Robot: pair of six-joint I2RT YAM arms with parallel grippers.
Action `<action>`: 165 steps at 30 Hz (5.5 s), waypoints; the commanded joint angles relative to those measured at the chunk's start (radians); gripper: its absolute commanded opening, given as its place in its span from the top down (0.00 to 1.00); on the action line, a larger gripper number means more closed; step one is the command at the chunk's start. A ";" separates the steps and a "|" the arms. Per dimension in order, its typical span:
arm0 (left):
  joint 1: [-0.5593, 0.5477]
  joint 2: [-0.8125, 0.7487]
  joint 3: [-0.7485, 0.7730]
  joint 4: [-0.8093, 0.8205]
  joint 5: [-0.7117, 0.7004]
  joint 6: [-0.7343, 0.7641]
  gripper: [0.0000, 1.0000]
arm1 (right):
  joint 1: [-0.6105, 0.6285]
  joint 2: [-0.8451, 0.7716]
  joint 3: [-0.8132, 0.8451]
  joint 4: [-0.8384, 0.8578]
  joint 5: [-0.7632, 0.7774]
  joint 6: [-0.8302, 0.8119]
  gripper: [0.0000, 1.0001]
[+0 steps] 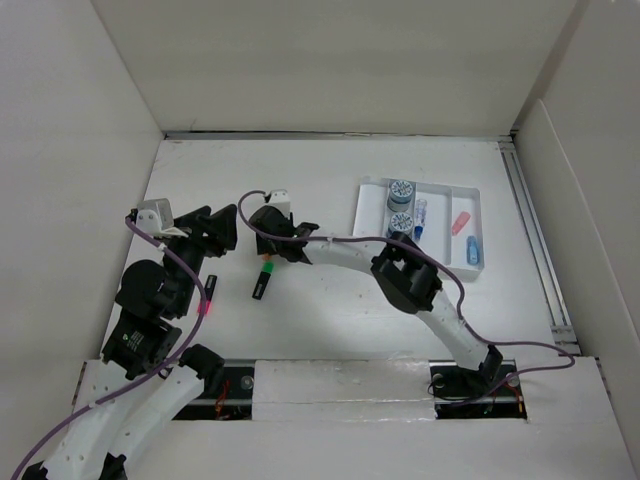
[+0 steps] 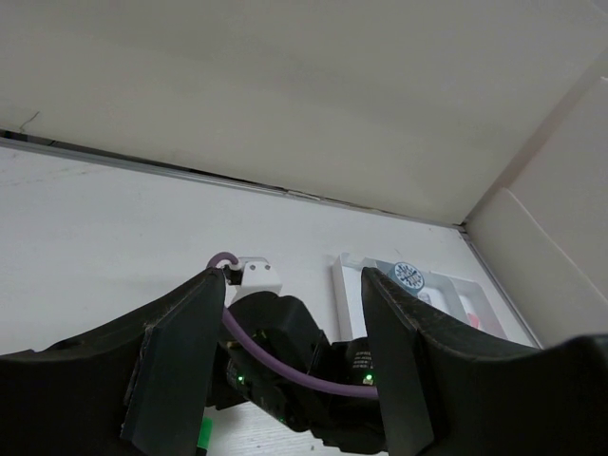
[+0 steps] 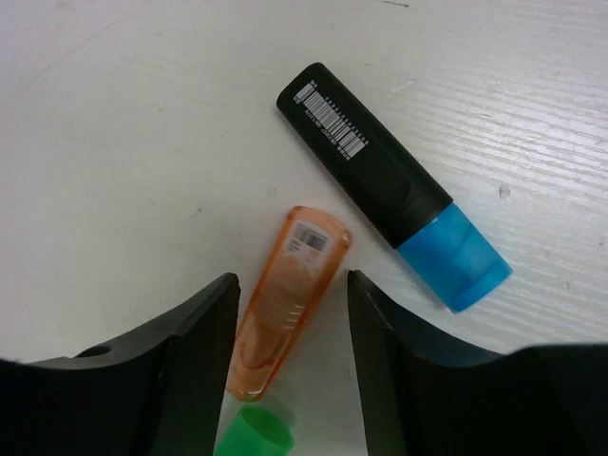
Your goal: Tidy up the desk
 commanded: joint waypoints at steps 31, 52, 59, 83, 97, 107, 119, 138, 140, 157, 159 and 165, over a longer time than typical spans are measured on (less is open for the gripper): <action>-0.005 -0.012 -0.008 0.048 0.004 0.014 0.44 | -0.224 -0.750 -0.751 0.337 0.035 0.095 0.89; -0.005 0.013 -0.009 0.045 0.011 0.012 0.43 | -1.101 -1.229 -1.386 0.389 -0.324 0.321 0.87; -0.005 0.007 -0.009 0.045 0.011 0.012 0.43 | -1.128 -1.255 -1.394 0.392 -0.310 0.327 0.34; -0.005 0.037 -0.007 0.038 -0.034 0.023 0.44 | -0.163 -0.316 -0.350 0.079 -0.213 -0.211 0.07; -0.005 0.010 -0.010 0.045 -0.011 0.023 0.44 | -0.154 -0.008 0.055 -0.190 -0.141 -0.269 0.10; -0.005 0.003 -0.008 0.045 -0.012 0.024 0.44 | -0.143 0.084 0.214 -0.255 -0.205 -0.351 0.26; -0.005 0.008 -0.008 0.047 -0.012 0.027 0.44 | -0.134 -0.039 -0.042 -0.089 -0.337 -0.313 0.83; -0.005 0.037 -0.005 0.045 0.018 0.029 0.43 | -0.504 -0.672 -0.776 0.318 -0.307 -0.015 0.87; -0.005 0.040 -0.005 0.045 0.029 0.029 0.43 | -0.524 -0.664 -0.809 0.337 -0.316 0.002 0.86; -0.005 0.042 -0.004 0.041 0.017 0.030 0.43 | -0.145 -0.556 -0.644 0.323 -0.253 0.017 0.38; -0.005 0.033 -0.005 0.048 0.023 0.029 0.43 | -0.041 -0.491 -0.587 0.299 -0.233 0.013 0.33; -0.005 0.016 -0.005 0.045 0.026 0.026 0.44 | 0.093 -0.276 -0.325 0.121 -0.106 -0.013 0.21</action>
